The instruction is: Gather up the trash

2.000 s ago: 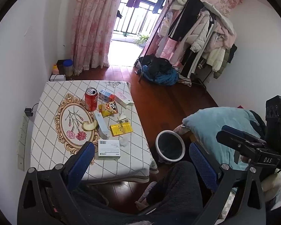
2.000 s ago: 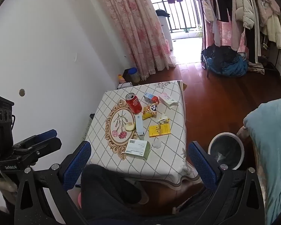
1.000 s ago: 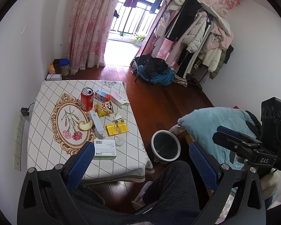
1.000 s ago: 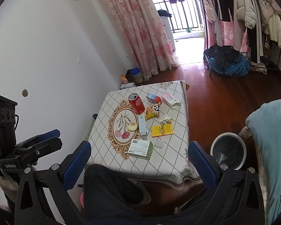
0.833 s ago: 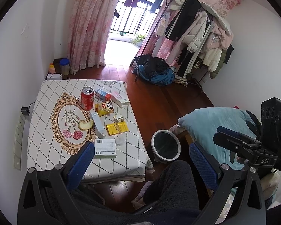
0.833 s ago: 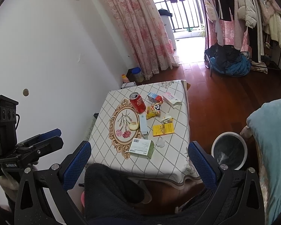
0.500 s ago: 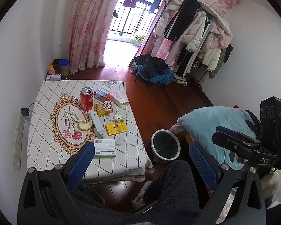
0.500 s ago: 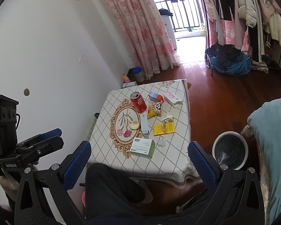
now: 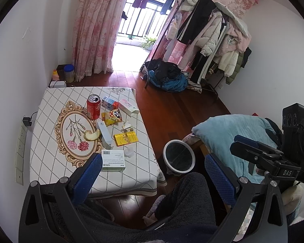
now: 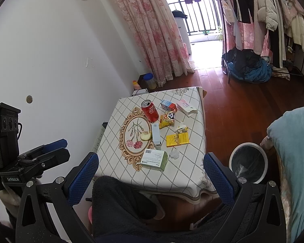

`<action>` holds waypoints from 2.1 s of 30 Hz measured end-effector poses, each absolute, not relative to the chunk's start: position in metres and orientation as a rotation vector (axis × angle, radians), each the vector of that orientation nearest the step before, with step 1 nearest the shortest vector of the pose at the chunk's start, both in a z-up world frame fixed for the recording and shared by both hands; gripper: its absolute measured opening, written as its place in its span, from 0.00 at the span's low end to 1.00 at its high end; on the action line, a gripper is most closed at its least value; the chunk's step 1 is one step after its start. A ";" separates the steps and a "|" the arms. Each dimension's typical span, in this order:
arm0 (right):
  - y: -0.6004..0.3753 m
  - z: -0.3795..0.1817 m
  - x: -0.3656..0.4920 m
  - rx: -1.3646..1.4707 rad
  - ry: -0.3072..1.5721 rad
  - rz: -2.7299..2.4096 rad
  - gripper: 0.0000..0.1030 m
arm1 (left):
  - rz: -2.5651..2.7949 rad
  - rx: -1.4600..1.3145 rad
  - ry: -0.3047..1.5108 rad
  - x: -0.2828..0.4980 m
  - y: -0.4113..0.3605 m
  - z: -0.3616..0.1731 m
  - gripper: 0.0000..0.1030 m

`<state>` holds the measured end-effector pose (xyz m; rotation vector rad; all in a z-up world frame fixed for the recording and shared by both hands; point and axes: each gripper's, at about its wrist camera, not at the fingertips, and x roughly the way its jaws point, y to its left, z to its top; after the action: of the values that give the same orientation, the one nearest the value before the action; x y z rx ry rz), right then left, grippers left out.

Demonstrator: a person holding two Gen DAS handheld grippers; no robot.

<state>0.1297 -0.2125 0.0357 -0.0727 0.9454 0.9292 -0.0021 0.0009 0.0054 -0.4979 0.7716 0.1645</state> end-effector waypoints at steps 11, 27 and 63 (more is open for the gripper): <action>-0.214 0.039 0.128 -0.074 0.944 0.932 1.00 | 0.161 -0.493 0.771 -0.002 -0.001 0.007 1.00; -0.211 0.040 0.128 -0.072 0.951 0.945 1.00 | 0.168 -0.485 0.771 -0.003 -0.001 0.006 1.00; -0.172 -0.243 0.278 -0.113 1.431 0.513 1.00 | 0.524 -0.489 1.442 0.157 0.051 -0.302 0.94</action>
<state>0.2784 -0.1721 -0.2427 -0.1129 1.4306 0.5126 0.1574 0.0507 -0.3022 -0.4893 1.4422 0.5241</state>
